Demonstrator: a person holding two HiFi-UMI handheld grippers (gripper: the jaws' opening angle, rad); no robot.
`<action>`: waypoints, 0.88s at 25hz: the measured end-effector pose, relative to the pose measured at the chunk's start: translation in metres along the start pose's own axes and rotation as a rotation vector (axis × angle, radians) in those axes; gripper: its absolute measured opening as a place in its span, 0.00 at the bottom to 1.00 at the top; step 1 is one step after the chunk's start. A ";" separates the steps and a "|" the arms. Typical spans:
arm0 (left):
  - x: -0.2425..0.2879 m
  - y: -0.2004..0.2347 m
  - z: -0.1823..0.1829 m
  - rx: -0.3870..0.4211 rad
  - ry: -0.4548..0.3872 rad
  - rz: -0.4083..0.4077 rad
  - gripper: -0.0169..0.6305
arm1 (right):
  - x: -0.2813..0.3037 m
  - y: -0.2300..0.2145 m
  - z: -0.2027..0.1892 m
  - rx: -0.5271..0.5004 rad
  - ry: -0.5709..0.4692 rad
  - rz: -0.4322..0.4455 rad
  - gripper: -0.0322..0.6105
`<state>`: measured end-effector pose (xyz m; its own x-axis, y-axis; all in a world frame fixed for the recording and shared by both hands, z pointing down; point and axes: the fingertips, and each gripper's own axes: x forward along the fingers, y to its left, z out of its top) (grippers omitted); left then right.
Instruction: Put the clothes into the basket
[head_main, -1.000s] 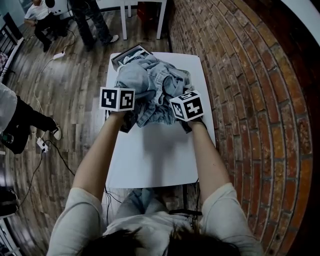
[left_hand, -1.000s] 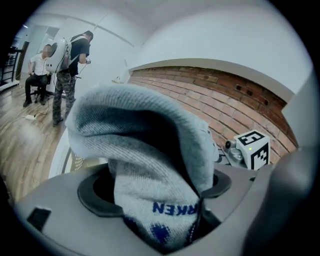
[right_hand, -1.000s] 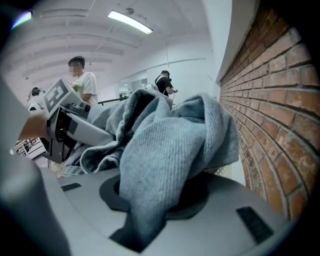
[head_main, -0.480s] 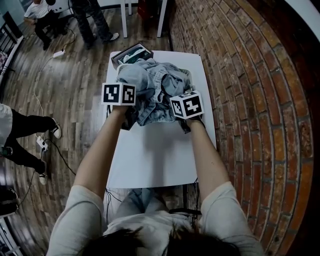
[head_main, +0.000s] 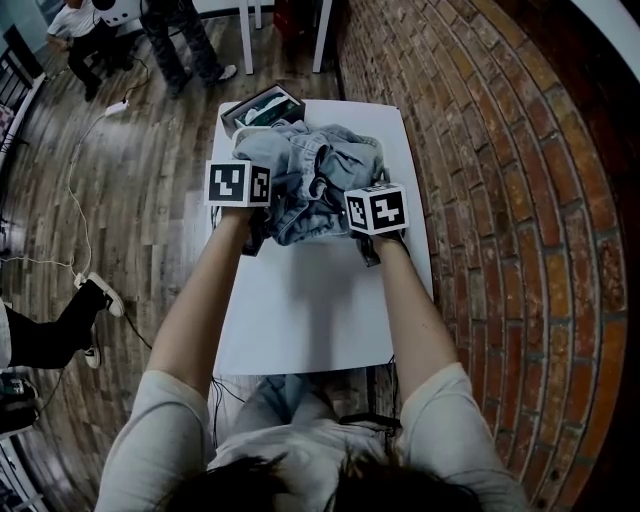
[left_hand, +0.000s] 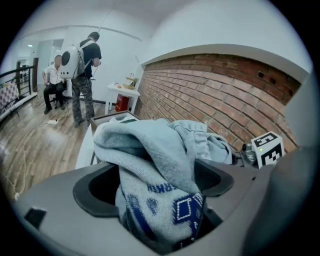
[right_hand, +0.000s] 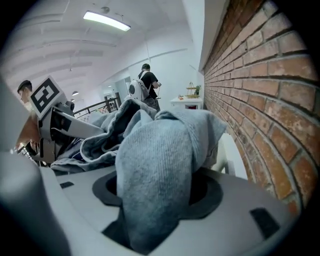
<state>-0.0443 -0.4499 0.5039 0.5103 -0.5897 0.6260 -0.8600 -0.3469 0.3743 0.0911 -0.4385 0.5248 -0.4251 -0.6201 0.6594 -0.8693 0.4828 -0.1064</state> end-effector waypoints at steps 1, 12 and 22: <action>-0.004 0.002 0.004 0.019 -0.019 0.026 0.73 | -0.001 -0.001 0.001 0.011 -0.009 -0.003 0.44; -0.054 -0.004 0.047 0.193 -0.292 0.183 0.73 | -0.037 -0.011 0.019 0.057 -0.109 -0.131 0.58; -0.073 -0.030 0.044 0.222 -0.382 0.140 0.73 | -0.077 0.003 0.028 0.110 -0.279 -0.170 0.58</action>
<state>-0.0560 -0.4287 0.4175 0.3868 -0.8541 0.3478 -0.9219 -0.3679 0.1218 0.1145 -0.4068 0.4529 -0.3113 -0.8383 0.4475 -0.9491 0.2977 -0.1024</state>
